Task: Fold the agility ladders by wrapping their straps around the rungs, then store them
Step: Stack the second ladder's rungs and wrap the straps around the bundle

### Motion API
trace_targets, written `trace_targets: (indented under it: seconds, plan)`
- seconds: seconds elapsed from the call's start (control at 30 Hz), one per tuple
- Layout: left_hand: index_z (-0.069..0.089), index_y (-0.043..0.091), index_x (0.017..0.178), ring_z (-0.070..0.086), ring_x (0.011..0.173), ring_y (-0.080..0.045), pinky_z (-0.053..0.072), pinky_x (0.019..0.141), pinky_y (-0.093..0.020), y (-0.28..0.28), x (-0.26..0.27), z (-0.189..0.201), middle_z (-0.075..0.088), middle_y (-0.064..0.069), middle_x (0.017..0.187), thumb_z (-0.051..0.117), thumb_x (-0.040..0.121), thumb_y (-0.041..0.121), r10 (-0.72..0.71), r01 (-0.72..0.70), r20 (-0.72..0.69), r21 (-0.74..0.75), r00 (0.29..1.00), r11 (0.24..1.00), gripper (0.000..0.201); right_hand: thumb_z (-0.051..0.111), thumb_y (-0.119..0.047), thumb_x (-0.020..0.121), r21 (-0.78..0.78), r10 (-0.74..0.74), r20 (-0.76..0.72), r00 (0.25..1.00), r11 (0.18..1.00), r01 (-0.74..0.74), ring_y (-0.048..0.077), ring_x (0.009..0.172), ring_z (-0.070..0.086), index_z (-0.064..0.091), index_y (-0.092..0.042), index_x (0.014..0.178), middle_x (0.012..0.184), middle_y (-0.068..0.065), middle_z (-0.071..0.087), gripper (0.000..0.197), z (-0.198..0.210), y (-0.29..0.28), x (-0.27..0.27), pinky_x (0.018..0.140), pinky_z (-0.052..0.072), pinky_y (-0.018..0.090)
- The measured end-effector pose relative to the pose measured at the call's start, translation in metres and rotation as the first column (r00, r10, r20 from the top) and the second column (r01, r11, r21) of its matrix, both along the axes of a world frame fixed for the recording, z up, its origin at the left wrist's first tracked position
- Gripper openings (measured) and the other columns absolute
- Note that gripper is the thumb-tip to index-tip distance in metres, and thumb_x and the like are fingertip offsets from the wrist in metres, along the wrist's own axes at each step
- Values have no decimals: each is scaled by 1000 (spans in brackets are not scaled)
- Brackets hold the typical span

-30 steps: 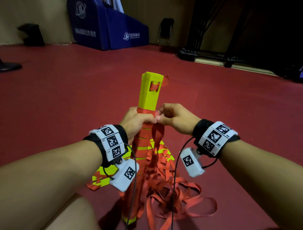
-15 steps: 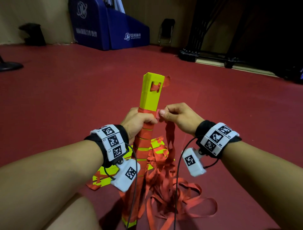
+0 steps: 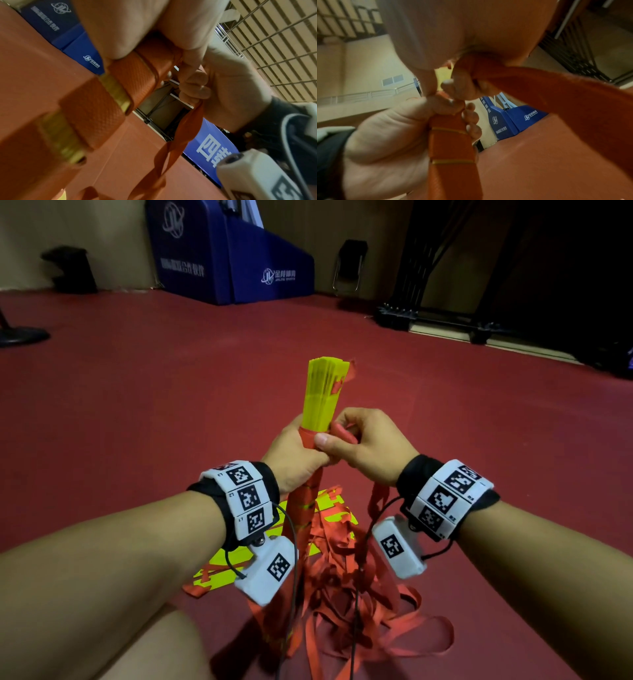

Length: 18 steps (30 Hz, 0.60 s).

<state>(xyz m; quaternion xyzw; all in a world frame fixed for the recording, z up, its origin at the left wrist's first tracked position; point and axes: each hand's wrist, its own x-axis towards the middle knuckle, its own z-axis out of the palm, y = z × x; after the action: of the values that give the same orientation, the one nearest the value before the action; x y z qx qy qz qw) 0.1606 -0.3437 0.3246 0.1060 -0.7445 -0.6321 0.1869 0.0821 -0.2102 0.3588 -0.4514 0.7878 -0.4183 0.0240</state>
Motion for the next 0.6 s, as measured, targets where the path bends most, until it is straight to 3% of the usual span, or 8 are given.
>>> trace_targets:
  seconds: [0.07,0.13,0.2,0.27,0.37,0.47,0.6]
  plan:
    - [59,17,108,61,81,-24,50,74,-46,1,1,2,67,-17,92,72,44,28,-3,2,24,21,1000,1000,67,74,-45,84,7,-49,-55,997,999,49,11,55,48,56,-17,71,60,-3,59,35,-1,0,-3,57,42,33]
    - [50,15,110,55,82,-22,42,72,-40,5,4,8,59,-14,92,69,46,21,-26,23,44,76,999,997,67,74,-39,86,-16,-58,-13,998,998,58,9,56,56,61,-21,74,62,-7,65,25,-1,1,-4,59,47,34]
    - [45,12,112,54,86,-21,43,74,-34,4,5,10,56,-12,95,70,64,1,-76,71,48,100,996,992,55,75,-35,87,-43,-60,45,997,997,62,8,52,57,62,-22,73,59,-6,66,23,0,3,-5,56,45,29]
    - [45,11,113,56,83,-12,46,72,-22,0,6,6,58,-4,93,63,83,-15,-111,108,51,65,993,992,43,76,-31,86,-74,-43,101,994,996,51,10,51,57,62,-20,72,57,-4,65,23,1,6,-7,56,45,28]
    - [57,14,105,61,76,0,49,70,-16,-7,9,4,64,2,90,70,86,-8,-122,122,34,-7,992,993,32,74,-23,89,-119,45,178,983,993,-24,13,61,60,62,-16,76,64,-1,67,19,0,10,-10,63,47,30]
    - [68,8,99,64,78,-8,53,77,-26,-11,10,4,71,-3,89,86,74,6,-88,89,22,-39,996,995,31,69,-14,92,-180,143,260,955,979,-98,15,67,56,61,-15,80,70,-1,64,14,-3,8,-11,65,45,29]
    - [66,5,75,52,59,-11,46,63,-28,-6,8,6,60,7,63,89,59,15,-2,3,6,-92,1000,996,29,68,-19,90,-178,129,282,951,981,-80,19,68,45,63,-16,79,69,2,57,12,0,4,-11,62,37,30]
